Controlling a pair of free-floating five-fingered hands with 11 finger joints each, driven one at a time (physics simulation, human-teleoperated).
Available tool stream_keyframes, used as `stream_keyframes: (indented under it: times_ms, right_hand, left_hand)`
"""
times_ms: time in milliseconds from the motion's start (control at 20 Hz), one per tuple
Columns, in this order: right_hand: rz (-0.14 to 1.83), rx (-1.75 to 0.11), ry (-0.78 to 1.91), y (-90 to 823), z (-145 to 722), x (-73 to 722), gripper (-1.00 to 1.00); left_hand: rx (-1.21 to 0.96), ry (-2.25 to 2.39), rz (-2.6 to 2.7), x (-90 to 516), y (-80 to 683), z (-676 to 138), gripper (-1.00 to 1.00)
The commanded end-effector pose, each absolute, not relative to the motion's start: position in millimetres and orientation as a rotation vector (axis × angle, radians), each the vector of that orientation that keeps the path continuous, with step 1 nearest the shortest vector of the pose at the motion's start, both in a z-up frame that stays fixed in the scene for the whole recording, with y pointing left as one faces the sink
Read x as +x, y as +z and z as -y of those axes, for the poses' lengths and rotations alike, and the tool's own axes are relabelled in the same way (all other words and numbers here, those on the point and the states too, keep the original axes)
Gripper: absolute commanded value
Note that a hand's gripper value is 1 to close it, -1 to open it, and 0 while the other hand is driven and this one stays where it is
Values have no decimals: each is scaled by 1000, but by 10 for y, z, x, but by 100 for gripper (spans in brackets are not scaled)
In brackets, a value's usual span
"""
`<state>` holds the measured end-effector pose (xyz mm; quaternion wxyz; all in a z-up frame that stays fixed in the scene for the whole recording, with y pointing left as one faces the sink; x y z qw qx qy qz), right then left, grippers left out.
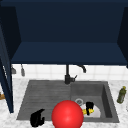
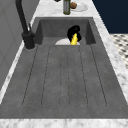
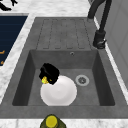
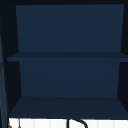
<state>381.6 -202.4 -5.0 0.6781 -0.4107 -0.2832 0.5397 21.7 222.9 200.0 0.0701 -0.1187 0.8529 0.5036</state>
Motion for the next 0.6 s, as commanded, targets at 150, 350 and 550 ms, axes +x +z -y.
stream_keyframes:
  times_ms: [150, 350, 550]
  right_hand:
    - [695, -928, 1211, -196, 2199, 4263, 100]
    - [679, -928, 1224, -523, 2334, 4357, 100]
    - [684, -927, 1320, -762, 2382, 4399, 100]
  left_hand:
    - [-357, 1515, -2566, 217, 2000, -2229, 0]
    - [-357, 1515, -2566, 217, 2000, -2229, 0]
    - [-357, 1515, -2566, 217, 2000, -2229, 0]
